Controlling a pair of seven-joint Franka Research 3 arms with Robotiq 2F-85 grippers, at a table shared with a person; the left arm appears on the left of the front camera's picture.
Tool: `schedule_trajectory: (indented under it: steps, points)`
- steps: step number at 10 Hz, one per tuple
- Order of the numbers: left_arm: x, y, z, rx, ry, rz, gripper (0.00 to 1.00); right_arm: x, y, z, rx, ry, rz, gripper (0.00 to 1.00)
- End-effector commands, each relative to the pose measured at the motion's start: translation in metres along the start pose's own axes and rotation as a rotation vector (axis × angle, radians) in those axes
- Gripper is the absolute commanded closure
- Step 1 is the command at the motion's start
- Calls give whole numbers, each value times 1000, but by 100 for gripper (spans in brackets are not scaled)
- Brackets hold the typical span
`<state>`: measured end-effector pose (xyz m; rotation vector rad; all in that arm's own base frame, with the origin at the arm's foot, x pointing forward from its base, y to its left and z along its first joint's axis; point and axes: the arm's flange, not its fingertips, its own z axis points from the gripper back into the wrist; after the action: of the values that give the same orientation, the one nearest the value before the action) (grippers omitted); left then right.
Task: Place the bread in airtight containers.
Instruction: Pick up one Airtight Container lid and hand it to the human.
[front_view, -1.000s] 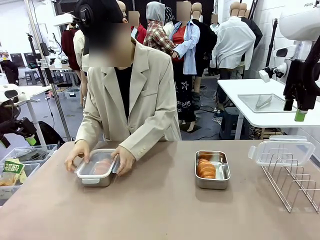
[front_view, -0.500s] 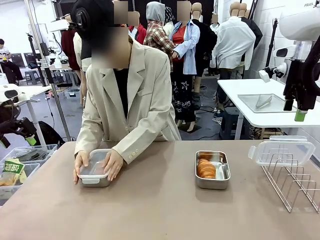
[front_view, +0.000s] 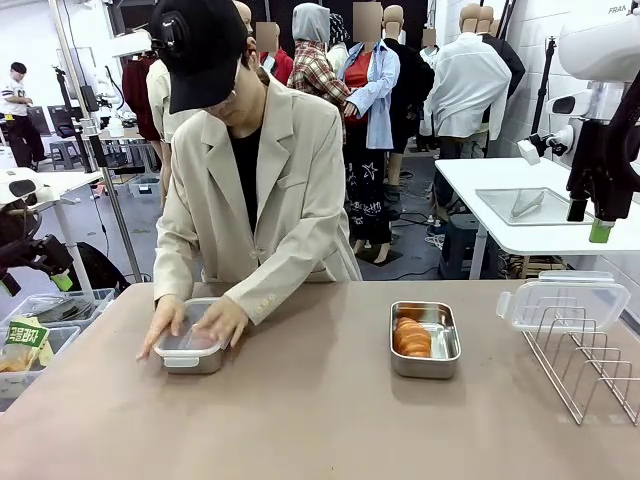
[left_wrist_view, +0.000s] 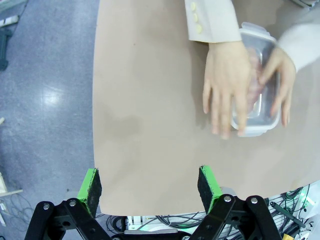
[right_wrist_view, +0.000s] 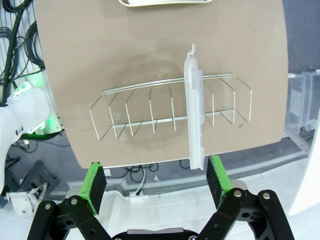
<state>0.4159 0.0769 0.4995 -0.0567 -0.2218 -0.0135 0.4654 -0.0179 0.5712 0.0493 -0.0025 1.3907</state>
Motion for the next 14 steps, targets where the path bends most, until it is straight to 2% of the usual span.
schedule_trajectory:
  steps: [1, 14]
  points:
    - [-1, 0, 0, 8, -10, 15, 0, -1, -2, 2, 4, -1, 10, 0]
    - [-1, 0, 0, 8, -10, 15, 0, -1, -2, 2, 4, -1, 10, 0]
